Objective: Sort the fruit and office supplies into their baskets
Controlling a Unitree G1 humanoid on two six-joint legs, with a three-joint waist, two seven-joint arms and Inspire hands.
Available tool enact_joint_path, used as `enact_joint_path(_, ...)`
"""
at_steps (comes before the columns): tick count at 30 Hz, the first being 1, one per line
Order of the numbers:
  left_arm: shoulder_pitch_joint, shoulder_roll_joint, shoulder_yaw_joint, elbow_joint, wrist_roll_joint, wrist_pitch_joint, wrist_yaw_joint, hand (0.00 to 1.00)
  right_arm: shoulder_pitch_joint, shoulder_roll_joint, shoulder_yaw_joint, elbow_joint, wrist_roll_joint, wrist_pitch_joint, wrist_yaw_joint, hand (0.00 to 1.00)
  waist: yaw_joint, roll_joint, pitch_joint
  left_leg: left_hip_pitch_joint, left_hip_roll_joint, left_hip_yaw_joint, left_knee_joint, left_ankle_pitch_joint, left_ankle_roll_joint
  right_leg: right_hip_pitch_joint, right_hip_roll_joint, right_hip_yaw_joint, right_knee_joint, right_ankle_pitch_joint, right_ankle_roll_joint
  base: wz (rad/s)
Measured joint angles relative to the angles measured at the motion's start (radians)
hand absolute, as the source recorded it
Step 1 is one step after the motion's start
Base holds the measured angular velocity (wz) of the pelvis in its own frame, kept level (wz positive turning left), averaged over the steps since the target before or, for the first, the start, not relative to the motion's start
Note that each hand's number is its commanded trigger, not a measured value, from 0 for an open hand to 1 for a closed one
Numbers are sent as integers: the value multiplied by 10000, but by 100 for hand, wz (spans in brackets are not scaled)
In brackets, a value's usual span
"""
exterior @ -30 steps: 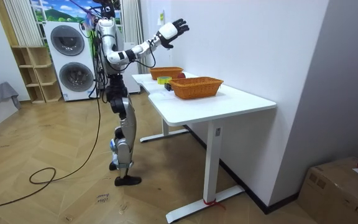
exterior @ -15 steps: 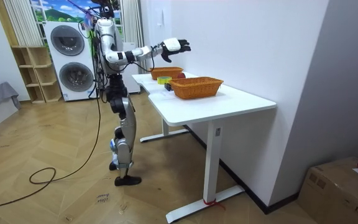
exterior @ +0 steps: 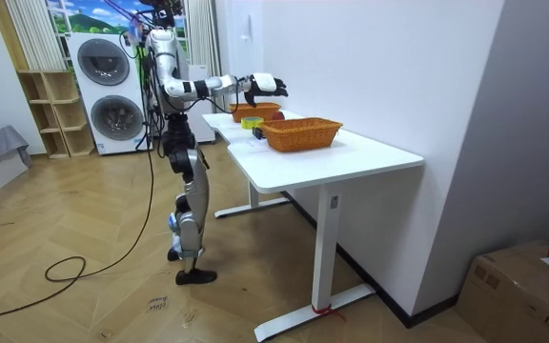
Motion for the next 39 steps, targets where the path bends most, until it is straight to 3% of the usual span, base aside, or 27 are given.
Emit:
enact_joint_path(16,-15,-7,-7,-134,-3,77,-8,0,9,6,356,-1,-840,433,1374,0,174,44,-22,-139,-3,-209,30,4,3,7,-5,-148,-124,30,-2,2)
enact_joint_path(28,-45,52,-401,-463,-17,200,-413,0,88,23,846,221,-1541,825,2222,0,257,-56,-17,-146,-8,-231,30,4,4,0,-10,-132,-137,30,-2,0)
enact_joint_path(39,40,216,-566,-704,-10,205,-421,0,104,22,872,388,-2151,909,2876,0,309,-160,-13,-132,-12,-230,29,4,4,-2,-3,-99,-137,30,-2,0)
